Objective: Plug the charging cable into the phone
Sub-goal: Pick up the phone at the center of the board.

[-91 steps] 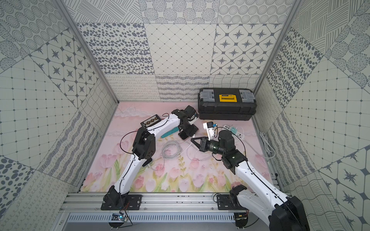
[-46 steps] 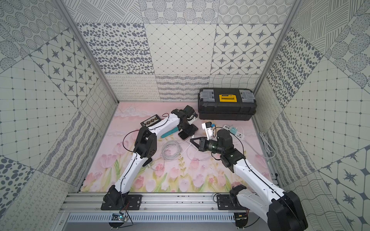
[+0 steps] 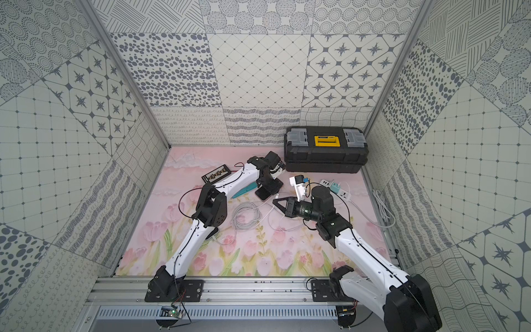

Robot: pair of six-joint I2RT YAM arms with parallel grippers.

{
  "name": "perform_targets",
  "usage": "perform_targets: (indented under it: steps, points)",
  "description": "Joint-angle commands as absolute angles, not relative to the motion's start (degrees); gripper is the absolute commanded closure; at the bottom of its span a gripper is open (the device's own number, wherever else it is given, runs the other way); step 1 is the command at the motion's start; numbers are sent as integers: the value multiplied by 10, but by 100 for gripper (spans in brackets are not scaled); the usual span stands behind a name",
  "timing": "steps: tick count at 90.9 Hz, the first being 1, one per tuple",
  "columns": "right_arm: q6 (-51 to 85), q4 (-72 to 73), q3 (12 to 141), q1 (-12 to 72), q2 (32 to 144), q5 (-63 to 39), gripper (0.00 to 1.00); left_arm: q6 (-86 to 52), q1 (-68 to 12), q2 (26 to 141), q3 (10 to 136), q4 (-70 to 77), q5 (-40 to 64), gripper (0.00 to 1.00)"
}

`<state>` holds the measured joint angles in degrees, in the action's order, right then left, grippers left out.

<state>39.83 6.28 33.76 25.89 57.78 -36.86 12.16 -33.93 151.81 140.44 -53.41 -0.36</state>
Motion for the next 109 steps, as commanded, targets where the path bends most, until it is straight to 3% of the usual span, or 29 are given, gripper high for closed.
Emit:
perform_targets:
  steps: [1, 15, 27, 60, 72, 79, 99, 109]
  points:
    - [391, 87, 350, 257, 569, -369, 100, 134, -344, 1536, 1398, -657, 30, 8]
    - [392, 89, 348, 257, 567, -369, 100, 129, -338, 1531, 1403, -678, 37, 6]
    - [392, 88, 346, 257, 564, -368, 100, 133, -331, 1532, 1402, -700, 27, 13]
    - [393, 93, 340, 257, 564, -367, 100, 122, -320, 1543, 1394, -712, 28, 18]
    - [393, 93, 337, 257, 559, -366, 100, 112, -320, 1552, 1406, -707, 30, 33]
    - [393, 92, 334, 257, 556, -364, 100, 93, -318, 1554, 1413, -699, 20, 50]
    - [387, 91, 334, 257, 558, -363, 100, 7, -293, 1508, 1420, -637, 52, 76]
    - [387, 92, 336, 257, 559, -364, 100, -61, -277, 1469, 1420, -590, 68, 85]
